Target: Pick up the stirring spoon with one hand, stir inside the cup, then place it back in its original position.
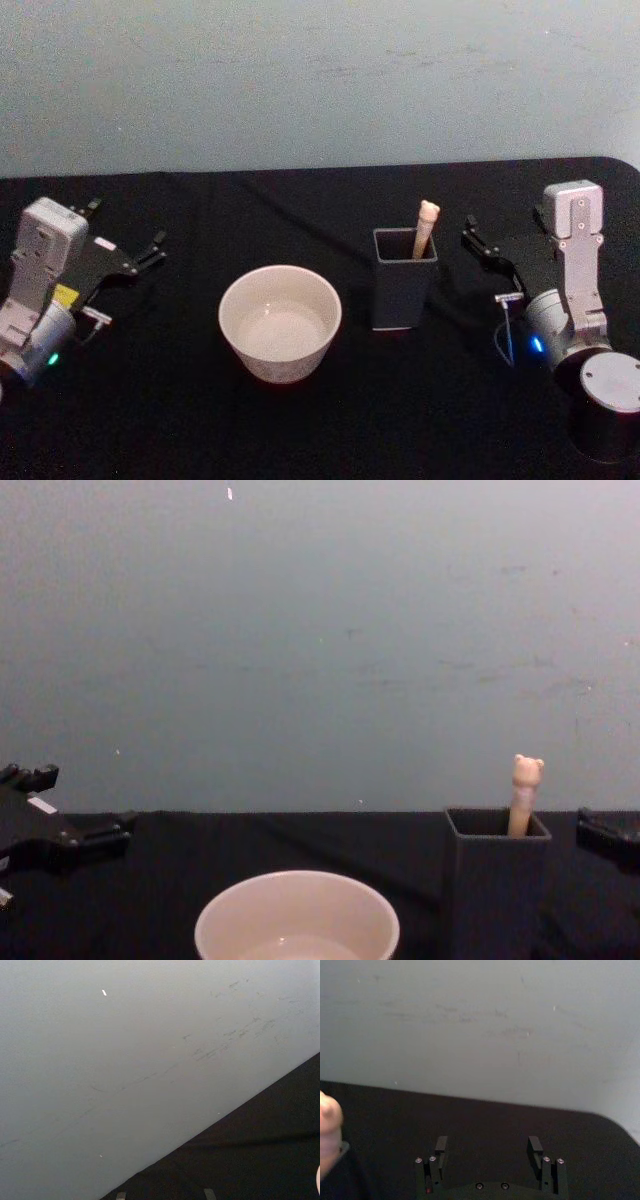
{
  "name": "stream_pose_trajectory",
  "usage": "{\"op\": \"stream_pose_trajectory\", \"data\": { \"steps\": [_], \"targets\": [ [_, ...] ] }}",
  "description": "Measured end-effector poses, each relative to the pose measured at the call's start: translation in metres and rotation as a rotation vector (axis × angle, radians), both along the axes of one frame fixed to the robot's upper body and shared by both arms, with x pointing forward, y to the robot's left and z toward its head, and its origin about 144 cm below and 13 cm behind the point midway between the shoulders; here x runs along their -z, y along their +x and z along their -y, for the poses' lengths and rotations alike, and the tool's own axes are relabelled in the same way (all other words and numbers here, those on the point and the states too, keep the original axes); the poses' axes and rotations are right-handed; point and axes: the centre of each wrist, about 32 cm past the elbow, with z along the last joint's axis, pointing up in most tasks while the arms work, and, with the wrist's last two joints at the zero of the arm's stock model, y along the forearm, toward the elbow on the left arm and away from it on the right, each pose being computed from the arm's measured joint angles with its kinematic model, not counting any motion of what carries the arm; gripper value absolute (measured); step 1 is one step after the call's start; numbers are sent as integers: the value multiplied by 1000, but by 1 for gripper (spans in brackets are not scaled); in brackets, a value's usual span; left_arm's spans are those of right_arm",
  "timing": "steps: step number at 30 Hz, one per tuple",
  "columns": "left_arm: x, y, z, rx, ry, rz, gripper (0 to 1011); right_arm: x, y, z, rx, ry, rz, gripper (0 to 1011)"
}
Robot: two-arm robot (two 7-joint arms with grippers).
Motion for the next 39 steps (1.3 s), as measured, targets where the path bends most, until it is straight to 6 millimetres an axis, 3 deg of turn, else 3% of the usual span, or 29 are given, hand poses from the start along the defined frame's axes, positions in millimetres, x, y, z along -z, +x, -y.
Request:
{"op": "stream_pose_trajectory", "data": {
  "steps": [39],
  "targets": [
    [0, 0, 0, 0, 0, 0, 1001, 1, 2, 1, 3, 12, -19, 1004]
  ]
}}
